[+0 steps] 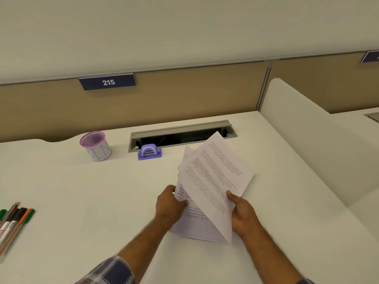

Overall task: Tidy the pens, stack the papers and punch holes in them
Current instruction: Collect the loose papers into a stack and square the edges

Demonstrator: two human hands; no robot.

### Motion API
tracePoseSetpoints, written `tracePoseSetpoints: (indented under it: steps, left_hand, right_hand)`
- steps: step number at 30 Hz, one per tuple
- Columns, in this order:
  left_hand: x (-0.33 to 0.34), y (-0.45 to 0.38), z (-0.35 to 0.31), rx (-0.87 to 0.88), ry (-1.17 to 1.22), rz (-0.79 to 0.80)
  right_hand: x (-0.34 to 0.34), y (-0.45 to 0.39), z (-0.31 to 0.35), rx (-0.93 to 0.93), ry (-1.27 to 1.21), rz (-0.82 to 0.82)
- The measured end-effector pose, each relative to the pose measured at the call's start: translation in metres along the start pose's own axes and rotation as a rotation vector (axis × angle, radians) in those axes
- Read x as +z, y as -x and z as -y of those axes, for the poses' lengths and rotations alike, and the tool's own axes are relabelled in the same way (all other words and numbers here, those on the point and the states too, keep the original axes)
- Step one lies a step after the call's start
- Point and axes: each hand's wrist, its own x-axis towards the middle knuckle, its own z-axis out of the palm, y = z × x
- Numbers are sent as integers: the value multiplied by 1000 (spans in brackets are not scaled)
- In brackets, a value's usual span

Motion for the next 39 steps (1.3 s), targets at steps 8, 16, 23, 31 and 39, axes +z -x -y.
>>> tracePoseSetpoints:
  steps: [8,16,23,31,39]
  left_hand:
    - [-41,17,35,-43,485,27]
    - [-85,51,56,19,807,352]
    - [-104,67,57,-14,776,433]
    - [-125,79,51,-74,842,484]
    - [-152,74,17,158,681,123]
  right_hand:
    - [-9,9,26,-46,100,58]
    - [23,21,5,-66,572,130]
    - [42,21,-12,-104,558,129]
    - [55,40,-15,-58,741,273]
    - [101,75,-17,-252,889,351]
